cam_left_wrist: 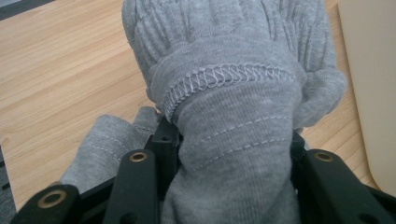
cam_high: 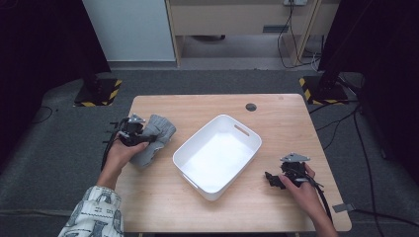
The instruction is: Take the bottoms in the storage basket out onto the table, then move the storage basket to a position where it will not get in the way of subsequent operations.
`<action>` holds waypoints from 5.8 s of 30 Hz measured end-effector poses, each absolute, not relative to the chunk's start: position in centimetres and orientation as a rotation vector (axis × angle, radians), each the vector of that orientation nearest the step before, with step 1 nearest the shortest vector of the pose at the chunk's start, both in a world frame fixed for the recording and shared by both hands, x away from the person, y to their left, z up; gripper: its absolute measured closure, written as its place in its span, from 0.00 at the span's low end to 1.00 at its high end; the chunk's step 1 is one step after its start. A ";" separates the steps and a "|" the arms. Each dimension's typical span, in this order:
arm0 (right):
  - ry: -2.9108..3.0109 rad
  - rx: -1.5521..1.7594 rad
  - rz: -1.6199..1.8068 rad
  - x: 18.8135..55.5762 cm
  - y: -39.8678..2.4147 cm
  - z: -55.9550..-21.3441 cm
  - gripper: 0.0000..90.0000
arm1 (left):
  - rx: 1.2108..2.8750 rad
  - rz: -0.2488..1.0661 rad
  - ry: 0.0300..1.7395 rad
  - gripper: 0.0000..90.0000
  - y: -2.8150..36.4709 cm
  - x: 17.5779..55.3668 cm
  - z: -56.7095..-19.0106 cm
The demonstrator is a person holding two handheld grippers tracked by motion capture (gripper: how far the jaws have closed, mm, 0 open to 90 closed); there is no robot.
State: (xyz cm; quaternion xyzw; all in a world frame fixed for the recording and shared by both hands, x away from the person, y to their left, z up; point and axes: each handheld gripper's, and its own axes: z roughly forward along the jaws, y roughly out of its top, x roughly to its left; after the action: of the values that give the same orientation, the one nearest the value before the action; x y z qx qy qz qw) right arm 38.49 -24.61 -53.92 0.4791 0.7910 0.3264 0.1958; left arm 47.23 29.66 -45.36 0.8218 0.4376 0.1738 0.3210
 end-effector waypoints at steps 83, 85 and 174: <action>2.200 1.368 0.909 38.3 -24.7 -53.9 0.00 | 2.045 0.493 1.033 0.20 26.3 44.0 -42.1; 2.199 1.363 0.908 38.2 -24.7 -53.9 0.00 | 2.034 0.497 1.018 0.19 26.0 43.9 -41.9; 2.263 1.162 1.195 36.8 -20.0 -50.5 0.73 | 2.037 0.332 0.936 0.67 17.0 39.8 -46.7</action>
State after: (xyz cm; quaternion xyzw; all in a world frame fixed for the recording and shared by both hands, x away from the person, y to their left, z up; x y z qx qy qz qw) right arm 36.76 -19.97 -50.51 0.4078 0.7941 0.4194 0.1648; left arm 39.81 16.99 -46.65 0.8141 0.3740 0.1329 0.4239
